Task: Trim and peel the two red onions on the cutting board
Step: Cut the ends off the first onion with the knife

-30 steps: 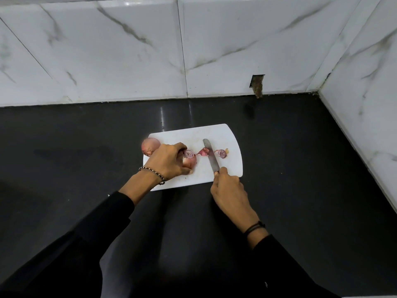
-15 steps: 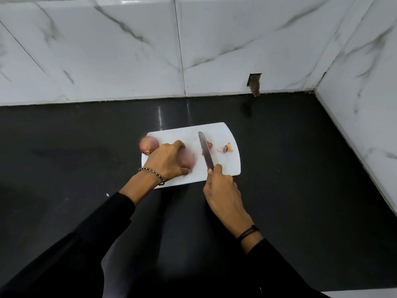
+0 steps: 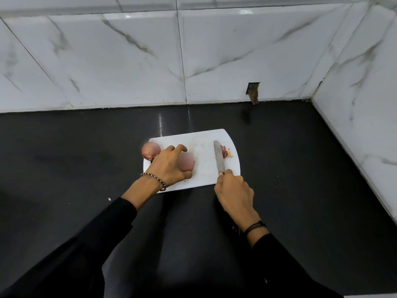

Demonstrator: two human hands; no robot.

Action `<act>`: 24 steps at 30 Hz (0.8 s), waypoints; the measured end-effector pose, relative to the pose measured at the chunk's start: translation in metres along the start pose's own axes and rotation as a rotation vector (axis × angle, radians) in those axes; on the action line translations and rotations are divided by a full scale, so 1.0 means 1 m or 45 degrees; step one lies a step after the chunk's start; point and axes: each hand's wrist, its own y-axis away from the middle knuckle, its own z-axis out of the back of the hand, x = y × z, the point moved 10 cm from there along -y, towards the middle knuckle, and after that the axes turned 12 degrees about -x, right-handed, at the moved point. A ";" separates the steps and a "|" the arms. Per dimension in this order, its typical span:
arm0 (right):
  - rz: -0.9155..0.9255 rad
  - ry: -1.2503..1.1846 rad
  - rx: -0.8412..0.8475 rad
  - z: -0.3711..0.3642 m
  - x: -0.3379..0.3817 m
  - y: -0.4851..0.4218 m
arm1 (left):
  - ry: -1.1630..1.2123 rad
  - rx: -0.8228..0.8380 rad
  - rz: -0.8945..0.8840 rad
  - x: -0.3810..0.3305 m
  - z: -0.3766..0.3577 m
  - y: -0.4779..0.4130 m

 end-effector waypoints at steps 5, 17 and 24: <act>-0.130 0.021 -0.088 0.014 -0.037 -0.005 | -0.112 -0.019 -0.025 -0.007 0.001 0.001; -0.278 -0.073 -0.126 0.034 -0.071 -0.005 | 0.213 -0.024 0.005 -0.032 -0.015 -0.010; -0.213 -0.487 -0.089 0.020 -0.045 -0.003 | 0.353 0.014 -0.031 -0.056 -0.028 -0.013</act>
